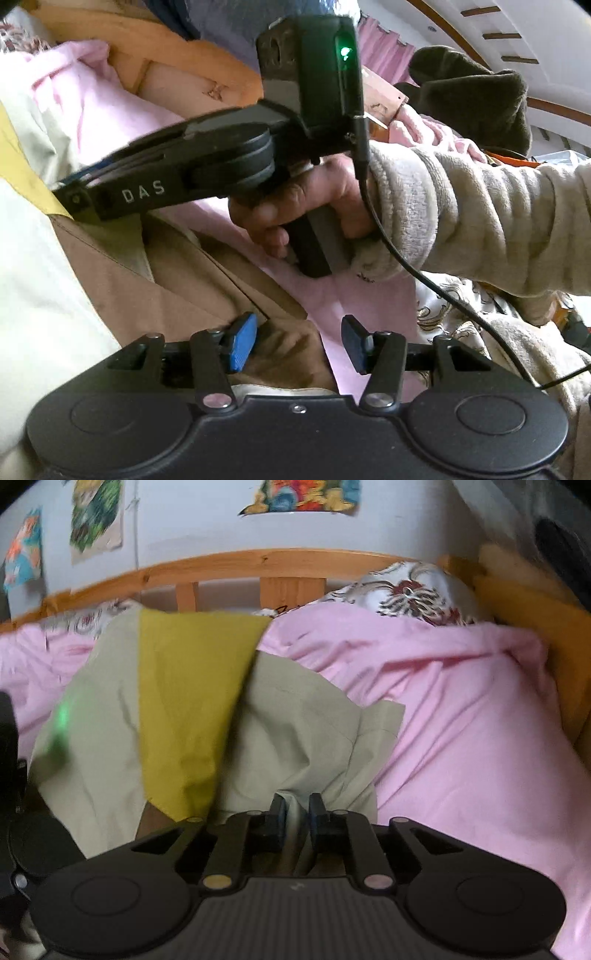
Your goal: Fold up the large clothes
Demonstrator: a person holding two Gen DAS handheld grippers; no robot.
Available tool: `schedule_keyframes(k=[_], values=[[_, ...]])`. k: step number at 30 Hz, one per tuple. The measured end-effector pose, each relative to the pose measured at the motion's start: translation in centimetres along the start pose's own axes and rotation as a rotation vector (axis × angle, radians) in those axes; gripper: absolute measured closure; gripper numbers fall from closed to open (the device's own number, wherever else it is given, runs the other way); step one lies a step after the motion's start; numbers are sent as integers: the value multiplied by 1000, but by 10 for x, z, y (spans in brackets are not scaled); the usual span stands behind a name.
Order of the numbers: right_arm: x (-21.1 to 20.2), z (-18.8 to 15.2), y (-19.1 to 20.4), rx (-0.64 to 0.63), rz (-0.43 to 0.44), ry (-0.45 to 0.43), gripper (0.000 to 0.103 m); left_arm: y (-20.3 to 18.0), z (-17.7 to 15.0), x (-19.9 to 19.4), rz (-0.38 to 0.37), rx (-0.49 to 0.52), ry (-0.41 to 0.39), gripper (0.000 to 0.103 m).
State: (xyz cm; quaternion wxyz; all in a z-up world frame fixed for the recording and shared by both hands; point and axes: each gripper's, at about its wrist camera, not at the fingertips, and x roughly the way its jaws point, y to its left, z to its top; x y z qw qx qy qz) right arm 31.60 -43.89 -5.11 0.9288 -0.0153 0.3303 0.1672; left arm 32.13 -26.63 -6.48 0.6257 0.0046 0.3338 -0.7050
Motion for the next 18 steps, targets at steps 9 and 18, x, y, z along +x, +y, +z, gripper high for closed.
schedule_keyframes(k=[9,18], values=[[2,-7,15,-28,-75,-15,81,-39,8,-144,278,-65,-485,4],[-25,7,44,-62,-301,-65,38,2,9,-175,1092,-133,-588,1]])
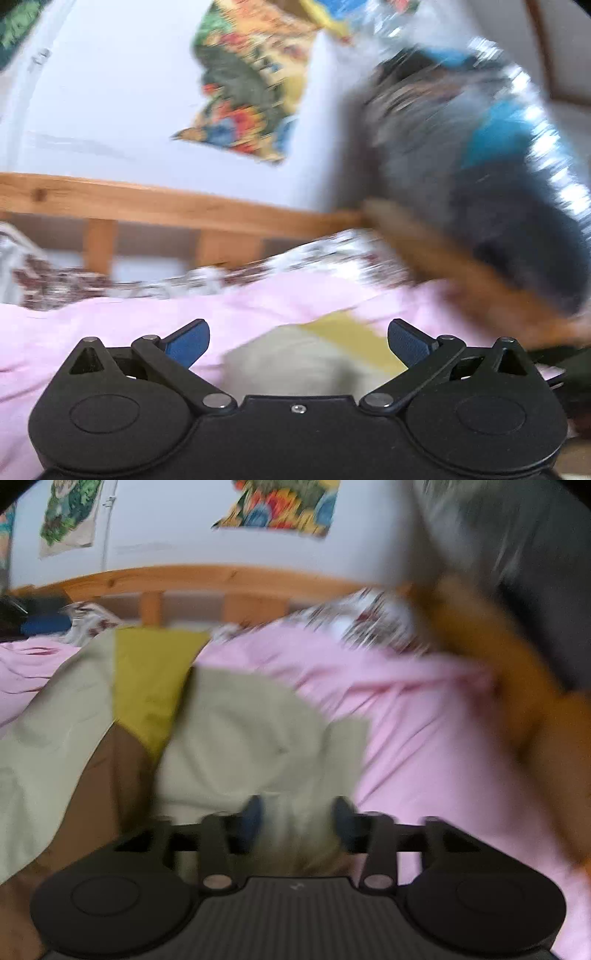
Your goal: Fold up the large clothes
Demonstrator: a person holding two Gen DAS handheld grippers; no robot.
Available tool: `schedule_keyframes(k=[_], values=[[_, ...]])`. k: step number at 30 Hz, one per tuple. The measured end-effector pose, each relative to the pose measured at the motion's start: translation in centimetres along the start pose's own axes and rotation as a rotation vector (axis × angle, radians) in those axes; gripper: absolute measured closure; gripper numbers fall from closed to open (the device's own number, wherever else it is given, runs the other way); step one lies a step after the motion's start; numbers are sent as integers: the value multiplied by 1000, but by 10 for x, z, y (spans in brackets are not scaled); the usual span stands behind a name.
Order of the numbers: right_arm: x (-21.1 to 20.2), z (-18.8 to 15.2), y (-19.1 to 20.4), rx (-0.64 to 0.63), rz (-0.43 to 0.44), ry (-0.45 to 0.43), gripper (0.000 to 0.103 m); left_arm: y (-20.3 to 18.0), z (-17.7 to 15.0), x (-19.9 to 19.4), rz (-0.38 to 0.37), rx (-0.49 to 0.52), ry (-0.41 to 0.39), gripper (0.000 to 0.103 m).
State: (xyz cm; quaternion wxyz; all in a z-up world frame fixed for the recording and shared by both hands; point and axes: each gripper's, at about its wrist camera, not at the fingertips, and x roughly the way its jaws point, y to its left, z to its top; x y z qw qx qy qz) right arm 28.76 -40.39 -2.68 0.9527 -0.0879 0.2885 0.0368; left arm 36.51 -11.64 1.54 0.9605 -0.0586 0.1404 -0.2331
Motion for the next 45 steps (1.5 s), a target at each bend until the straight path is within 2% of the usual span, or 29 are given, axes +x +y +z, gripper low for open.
schedule_keyframes(k=[1,3,4,5,8,10,13,15,17,21,25,30,33,35,37,41,45], values=[[-8,4,7,-54,-78,-29,34,-1,-4,9,47,3,8,1],[-24,13,25,-171,-238,-91,19,-4,-11,25,102,-3,15,1],[-33,19,34,-198,-294,-122,15,-7,-14,33,106,-16,17,1],[-39,24,41,-201,-309,-143,11,-6,-16,39,94,-23,30,1],[-52,37,64,-168,-273,-157,5,-16,-20,49,67,-5,52,1],[-49,35,79,-173,-265,-127,4,-32,-27,61,31,61,105,1],[-28,9,98,-192,-320,-58,4,-55,-36,81,94,191,195,1],[-19,-13,100,-160,-364,-59,2,-63,-42,88,119,231,216,0],[-14,-33,97,-98,-413,-100,0,-65,-46,92,131,246,228,0],[-7,-59,83,37,-439,-119,0,-62,-52,101,113,223,266,0],[2,-65,78,55,-426,-97,0,-61,-55,110,109,214,298,0],[5,-66,75,77,-397,-83,0,-60,-52,104,107,208,280,0],[3,-66,74,82,-386,-92,0,-50,-41,81,105,162,220,1],[3,-67,72,98,-372,-94,0,-39,-33,56,112,101,167,1],[2,-67,70,111,-361,-94,0,-27,-28,32,101,23,156,1],[-1,-67,70,118,-354,-103,0,-10,-38,-8,102,-127,224,1],[-3,-67,70,133,-344,-112,0,-1,-62,-25,45,-225,330,1]])
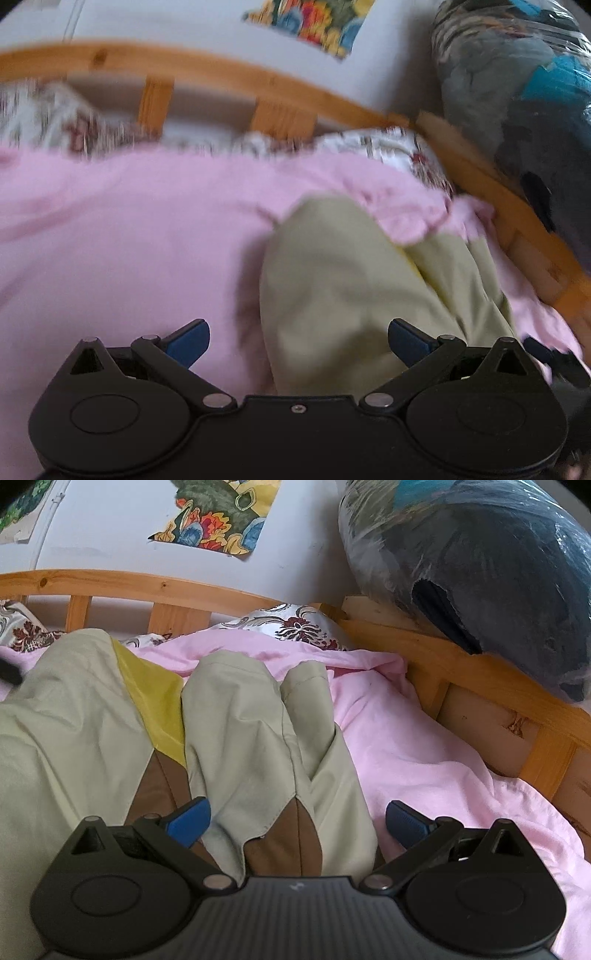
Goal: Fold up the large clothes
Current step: 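Release the jacket with the right gripper and press the folded bundle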
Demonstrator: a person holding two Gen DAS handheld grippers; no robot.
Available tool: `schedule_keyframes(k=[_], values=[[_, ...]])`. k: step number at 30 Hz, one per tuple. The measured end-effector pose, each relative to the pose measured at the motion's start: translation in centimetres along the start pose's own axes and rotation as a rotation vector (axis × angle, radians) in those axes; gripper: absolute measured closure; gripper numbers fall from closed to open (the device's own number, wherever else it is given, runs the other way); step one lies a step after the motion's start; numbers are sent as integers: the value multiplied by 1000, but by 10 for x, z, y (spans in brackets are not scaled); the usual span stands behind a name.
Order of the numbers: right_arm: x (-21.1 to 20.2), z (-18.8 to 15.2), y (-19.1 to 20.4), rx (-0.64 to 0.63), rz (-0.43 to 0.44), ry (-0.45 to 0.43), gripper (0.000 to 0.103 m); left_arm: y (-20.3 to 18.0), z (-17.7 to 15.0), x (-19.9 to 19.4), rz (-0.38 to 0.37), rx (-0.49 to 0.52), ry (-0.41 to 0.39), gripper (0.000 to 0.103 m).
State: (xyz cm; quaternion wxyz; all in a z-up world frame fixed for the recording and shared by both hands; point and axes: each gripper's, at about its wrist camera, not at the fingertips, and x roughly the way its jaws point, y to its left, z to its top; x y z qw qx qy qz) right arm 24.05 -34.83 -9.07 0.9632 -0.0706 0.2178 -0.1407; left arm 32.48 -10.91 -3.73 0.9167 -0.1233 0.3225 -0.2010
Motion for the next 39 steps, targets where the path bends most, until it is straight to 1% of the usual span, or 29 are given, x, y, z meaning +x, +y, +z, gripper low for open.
schedule_keyframes(k=[2,5,7,10,12,13,15,17,21,32,35,39], values=[[-1,0,-1,15,10,2,0,7,-9,-2,-20,-76,4,1],[-2,0,-4,35,27,8,0,17,-13,-1,-59,-174,28,1],[-2,0,-6,50,41,13,0,21,-14,-5,-94,-214,36,1],[-2,-1,-9,68,57,18,0,23,-17,-17,-180,-250,5,1],[-2,0,-9,66,54,19,0,19,-23,-21,-209,-235,11,1],[-2,0,-9,63,52,19,0,15,-28,-20,-210,-204,32,1],[-2,0,-9,62,50,18,0,6,-37,-13,-179,-140,64,1],[-2,0,-8,61,49,18,0,6,-45,-15,-176,-156,25,1],[-1,0,-9,62,52,17,0,8,-46,-13,-189,-177,33,1],[-2,0,-9,63,54,19,0,8,-45,-12,-189,-182,32,1],[-3,4,-15,96,93,36,0,10,-45,-11,-197,-190,35,1],[-1,17,-36,158,208,57,0,19,-45,-2,-257,-244,76,1]])
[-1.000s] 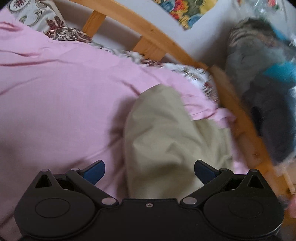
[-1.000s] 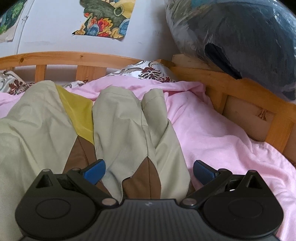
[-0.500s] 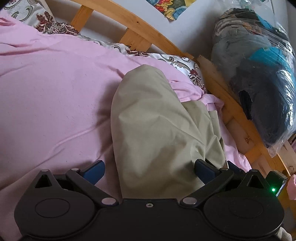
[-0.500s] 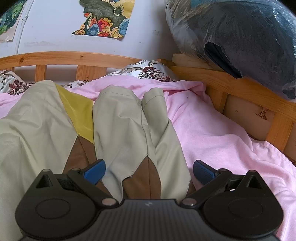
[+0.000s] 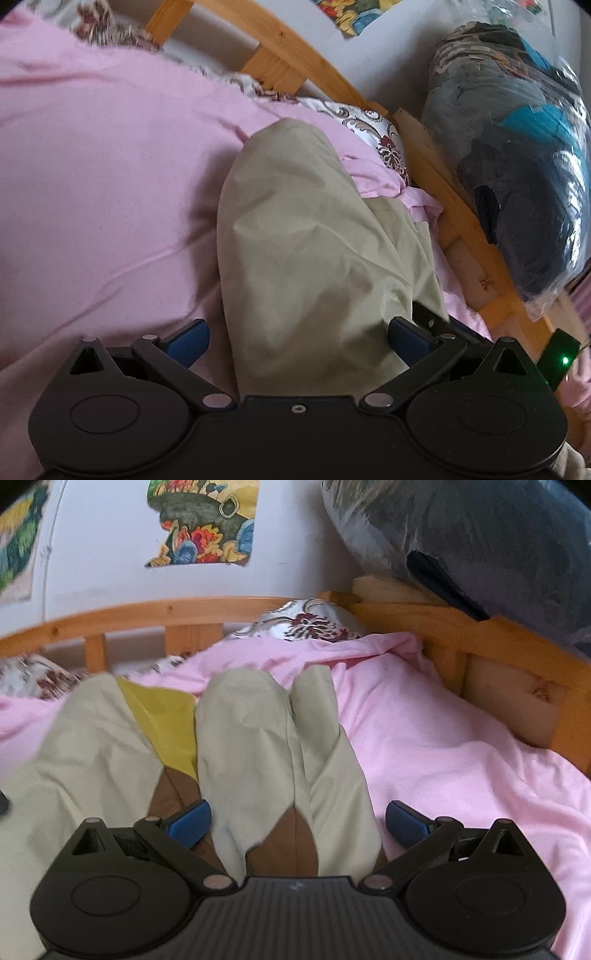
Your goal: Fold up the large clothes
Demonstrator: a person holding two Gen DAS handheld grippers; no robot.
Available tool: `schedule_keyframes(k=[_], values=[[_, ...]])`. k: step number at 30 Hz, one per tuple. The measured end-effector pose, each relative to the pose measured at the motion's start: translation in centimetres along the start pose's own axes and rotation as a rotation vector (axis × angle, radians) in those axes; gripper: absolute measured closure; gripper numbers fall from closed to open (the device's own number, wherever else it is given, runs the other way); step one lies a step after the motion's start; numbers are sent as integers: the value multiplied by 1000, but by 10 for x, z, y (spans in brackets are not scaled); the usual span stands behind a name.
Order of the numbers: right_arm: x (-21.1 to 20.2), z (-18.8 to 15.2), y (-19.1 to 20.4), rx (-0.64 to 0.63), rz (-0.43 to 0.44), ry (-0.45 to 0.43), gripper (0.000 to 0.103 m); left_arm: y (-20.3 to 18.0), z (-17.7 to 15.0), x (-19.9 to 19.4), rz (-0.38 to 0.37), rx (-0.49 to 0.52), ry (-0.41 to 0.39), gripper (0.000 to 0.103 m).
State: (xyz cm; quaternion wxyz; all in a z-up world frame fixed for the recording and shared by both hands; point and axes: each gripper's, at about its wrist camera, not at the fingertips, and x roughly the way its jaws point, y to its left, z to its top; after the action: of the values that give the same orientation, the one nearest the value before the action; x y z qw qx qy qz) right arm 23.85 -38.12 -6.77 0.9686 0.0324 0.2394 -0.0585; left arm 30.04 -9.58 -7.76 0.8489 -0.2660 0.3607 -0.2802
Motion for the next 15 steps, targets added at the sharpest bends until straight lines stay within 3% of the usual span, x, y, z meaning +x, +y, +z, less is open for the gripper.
schedule_keyframes(k=[3,7,10,15], values=[[7,20,-11,-2,59,6,0,6,4,10,-44,-29,29,1],[43,42,-28,16,158,114,0,8,7,20,-69,-32,37,1],[64,35,-32,72,218,176,0,9,5,24,-75,-31,31,1],[54,17,-31,73,176,75,0,11,4,25,-89,-16,21,1]])
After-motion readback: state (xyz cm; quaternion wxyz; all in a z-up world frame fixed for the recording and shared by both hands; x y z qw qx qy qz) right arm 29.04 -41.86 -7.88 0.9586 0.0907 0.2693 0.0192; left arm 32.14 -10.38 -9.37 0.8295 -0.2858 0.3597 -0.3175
